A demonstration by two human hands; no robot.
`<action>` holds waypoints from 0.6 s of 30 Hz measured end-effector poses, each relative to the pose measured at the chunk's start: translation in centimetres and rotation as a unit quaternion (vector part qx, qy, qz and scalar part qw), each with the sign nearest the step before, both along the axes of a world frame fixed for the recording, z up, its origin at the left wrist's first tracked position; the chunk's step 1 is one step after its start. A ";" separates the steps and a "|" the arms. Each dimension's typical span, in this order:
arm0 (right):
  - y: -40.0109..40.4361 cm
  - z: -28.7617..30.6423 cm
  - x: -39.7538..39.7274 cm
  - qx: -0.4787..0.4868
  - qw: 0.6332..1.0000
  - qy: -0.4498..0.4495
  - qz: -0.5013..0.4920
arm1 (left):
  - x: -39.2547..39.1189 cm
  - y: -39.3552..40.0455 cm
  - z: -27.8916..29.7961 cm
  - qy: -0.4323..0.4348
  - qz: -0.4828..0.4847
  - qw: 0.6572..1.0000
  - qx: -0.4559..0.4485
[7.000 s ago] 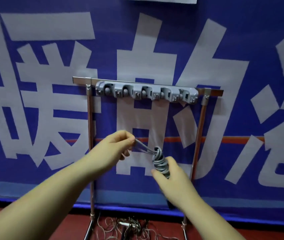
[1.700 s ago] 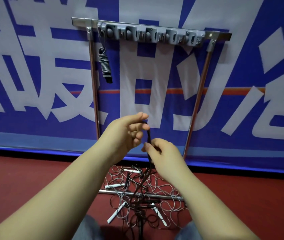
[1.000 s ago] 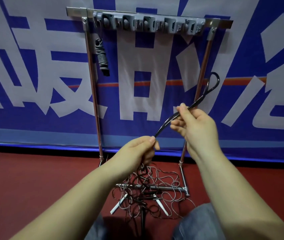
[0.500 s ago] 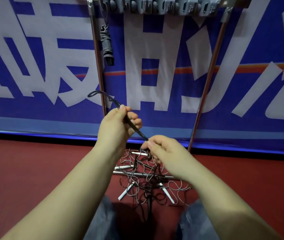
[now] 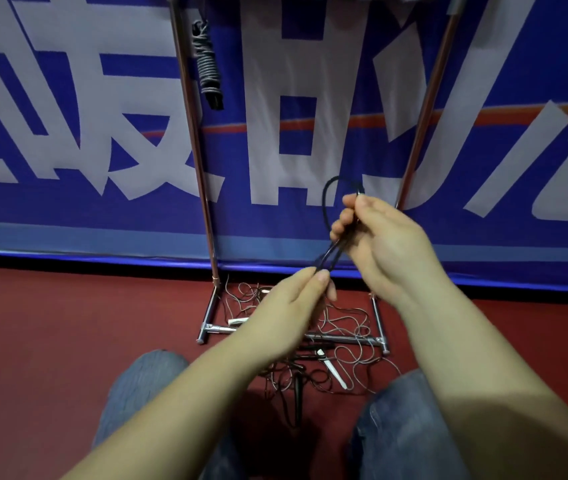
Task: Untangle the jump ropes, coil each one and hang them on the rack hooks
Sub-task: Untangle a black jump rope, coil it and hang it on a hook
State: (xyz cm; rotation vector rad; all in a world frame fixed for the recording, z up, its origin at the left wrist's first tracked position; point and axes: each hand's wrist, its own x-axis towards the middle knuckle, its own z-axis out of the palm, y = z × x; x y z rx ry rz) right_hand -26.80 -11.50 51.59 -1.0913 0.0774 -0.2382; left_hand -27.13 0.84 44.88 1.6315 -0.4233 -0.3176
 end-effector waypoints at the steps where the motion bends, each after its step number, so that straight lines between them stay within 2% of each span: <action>1: -0.4 -0.1 0.0 -0.023 1.000 0.006 -0.003 | -0.1 0.1 0.3 0.008 -0.009 0.999 -0.031; 4: -0.5 -1.6 0.0 -0.098 0.993 0.044 0.051 | 0.0 -0.6 2.0 0.085 -0.001 0.990 -0.113; 7: 1.5 -5.0 -1.0 -0.187 0.968 0.089 0.140 | 0.6 -0.3 3.4 0.150 -0.001 0.959 -0.241; 9: 2.6 -6.5 -2.0 -0.210 0.958 0.104 0.166 | 1.3 0.2 4.5 0.179 0.025 0.939 -0.292; 14: 2.6 -6.5 -2.6 -0.304 0.937 0.050 0.167 | 2.4 0.9 5.8 0.167 0.101 0.945 -0.262; 16: 2.4 -6.3 -2.5 -0.337 0.923 0.054 0.179 | 3.1 1.5 6.4 0.167 0.134 0.935 -0.282; 18: 2.1 -6.5 -2.8 -0.380 0.904 0.066 0.183 | 4.0 2.7 7.0 0.180 0.177 0.911 -0.327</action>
